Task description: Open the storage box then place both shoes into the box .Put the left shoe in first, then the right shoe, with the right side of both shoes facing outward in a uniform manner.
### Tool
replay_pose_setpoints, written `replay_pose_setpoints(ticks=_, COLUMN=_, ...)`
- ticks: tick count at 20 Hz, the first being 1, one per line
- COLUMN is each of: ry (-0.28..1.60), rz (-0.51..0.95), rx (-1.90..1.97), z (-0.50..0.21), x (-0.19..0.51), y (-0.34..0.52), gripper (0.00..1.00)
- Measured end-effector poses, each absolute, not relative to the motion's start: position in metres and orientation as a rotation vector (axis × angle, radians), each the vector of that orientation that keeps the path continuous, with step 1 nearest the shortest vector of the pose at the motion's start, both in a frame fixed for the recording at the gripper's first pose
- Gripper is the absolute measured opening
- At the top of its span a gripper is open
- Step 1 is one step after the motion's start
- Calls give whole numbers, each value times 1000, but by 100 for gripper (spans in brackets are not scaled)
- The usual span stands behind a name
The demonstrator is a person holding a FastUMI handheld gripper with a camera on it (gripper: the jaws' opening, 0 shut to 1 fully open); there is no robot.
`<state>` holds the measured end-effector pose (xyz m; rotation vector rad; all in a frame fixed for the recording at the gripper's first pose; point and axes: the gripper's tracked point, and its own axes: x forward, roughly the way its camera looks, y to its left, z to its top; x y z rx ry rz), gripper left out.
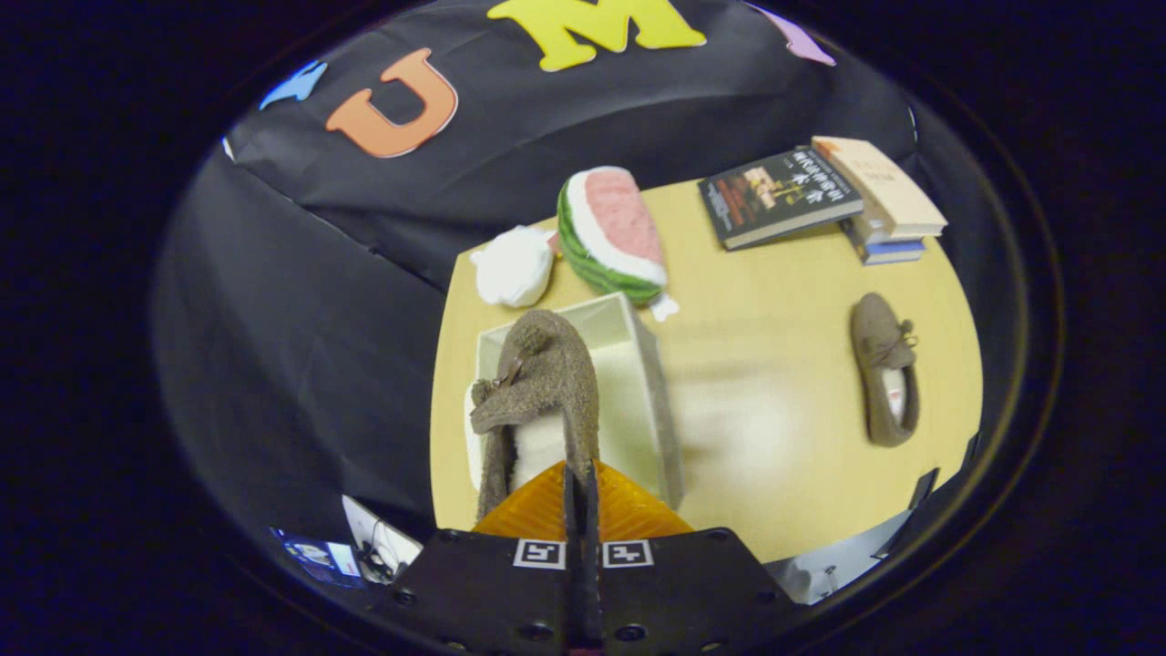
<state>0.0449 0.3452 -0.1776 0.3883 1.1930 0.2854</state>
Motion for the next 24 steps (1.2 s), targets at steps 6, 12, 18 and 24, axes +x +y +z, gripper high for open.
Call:
replay_pose_setpoints(ticks=6, ry=1251, rz=204, rx=347, z=-259, x=69, y=398, gripper=0)
replay_pose_setpoints(ticks=12, ry=1221, rz=206, rx=297, z=-322, x=82, y=419, gripper=0)
replay_pose_setpoints(ticks=18, ry=1224, rz=381, rx=351, z=-304, x=60, y=428, gripper=46)
replay_pose_setpoints(ticks=24, ry=1105, rz=443, rx=377, z=-238, x=54, y=360, gripper=95)
